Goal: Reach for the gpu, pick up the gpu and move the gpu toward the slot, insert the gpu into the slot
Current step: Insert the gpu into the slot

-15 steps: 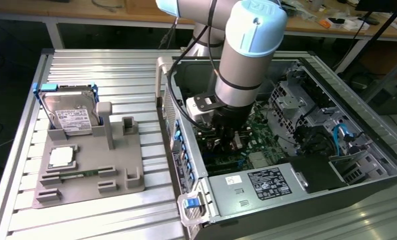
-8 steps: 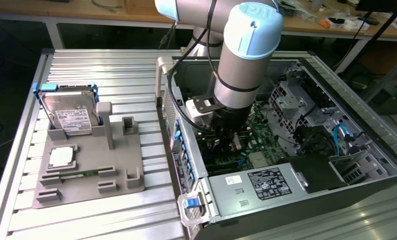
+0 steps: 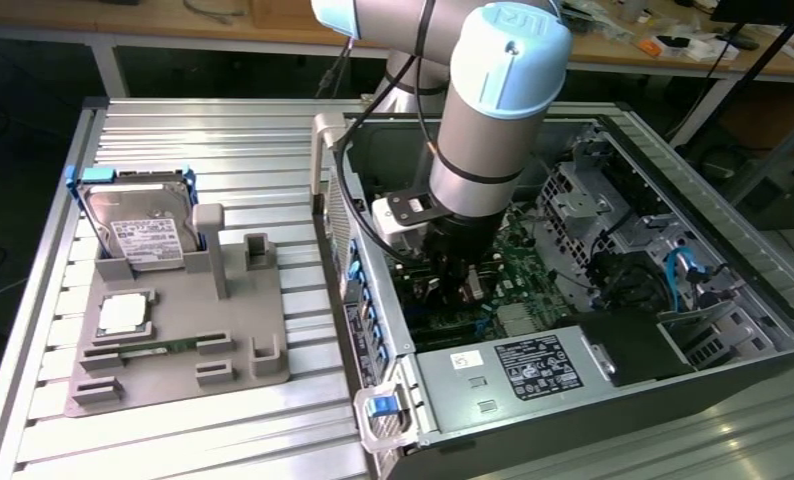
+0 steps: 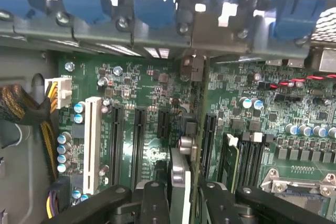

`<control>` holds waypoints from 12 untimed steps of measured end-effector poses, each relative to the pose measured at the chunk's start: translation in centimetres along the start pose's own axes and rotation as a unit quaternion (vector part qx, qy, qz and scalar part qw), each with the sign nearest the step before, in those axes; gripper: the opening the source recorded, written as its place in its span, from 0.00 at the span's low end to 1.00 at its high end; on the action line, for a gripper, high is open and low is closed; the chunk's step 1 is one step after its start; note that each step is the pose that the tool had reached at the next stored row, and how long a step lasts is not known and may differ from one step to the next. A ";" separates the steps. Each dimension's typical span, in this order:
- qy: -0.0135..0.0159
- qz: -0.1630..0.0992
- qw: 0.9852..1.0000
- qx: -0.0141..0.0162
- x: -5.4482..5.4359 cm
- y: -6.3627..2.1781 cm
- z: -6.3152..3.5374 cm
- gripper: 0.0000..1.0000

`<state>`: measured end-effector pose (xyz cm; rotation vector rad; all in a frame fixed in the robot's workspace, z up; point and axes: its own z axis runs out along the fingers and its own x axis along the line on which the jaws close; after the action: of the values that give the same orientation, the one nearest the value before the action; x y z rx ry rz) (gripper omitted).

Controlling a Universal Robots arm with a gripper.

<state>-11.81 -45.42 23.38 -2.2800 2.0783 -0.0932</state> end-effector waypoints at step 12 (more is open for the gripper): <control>0.000 0.000 1.000 0.000 0.0 0.00 0.00 0.28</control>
<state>-11.81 -45.42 23.38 -2.2800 2.0782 -0.0932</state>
